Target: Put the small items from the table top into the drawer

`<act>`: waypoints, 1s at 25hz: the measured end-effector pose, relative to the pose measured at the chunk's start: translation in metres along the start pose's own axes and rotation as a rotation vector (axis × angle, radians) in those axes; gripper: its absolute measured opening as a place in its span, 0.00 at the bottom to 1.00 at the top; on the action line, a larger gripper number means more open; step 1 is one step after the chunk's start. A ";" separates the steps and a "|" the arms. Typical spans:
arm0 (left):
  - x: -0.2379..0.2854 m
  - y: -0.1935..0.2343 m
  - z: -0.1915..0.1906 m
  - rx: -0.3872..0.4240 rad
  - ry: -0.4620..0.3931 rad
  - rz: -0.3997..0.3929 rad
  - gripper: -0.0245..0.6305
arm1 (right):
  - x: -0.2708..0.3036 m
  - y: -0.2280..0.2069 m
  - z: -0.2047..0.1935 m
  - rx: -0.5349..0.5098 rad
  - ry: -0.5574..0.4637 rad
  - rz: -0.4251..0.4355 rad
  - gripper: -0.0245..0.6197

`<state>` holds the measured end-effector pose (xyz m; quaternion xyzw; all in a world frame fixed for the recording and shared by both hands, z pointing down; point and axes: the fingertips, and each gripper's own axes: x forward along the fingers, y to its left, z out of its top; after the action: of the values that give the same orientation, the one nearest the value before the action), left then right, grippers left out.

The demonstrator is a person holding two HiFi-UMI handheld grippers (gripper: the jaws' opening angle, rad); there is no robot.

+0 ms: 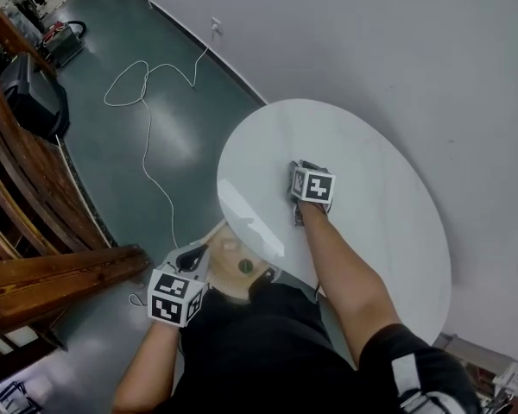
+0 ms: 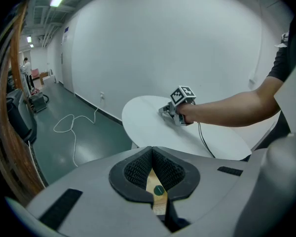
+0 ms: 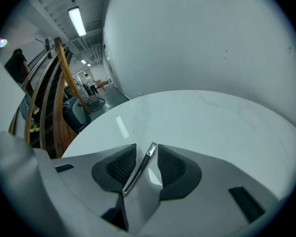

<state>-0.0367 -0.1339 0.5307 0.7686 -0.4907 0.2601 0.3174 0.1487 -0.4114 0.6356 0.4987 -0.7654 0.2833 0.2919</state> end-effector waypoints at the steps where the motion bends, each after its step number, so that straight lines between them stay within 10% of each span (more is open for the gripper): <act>1: -0.002 0.002 -0.002 -0.008 -0.002 0.004 0.06 | 0.000 -0.001 0.000 0.002 0.002 -0.010 0.23; 25: -0.016 0.017 -0.002 0.115 -0.028 -0.135 0.06 | -0.110 0.078 -0.009 -0.029 -0.195 0.107 0.10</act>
<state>-0.0585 -0.1285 0.5249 0.8205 -0.4265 0.2550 0.2826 0.1141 -0.3124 0.5500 0.4781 -0.8196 0.2376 0.2077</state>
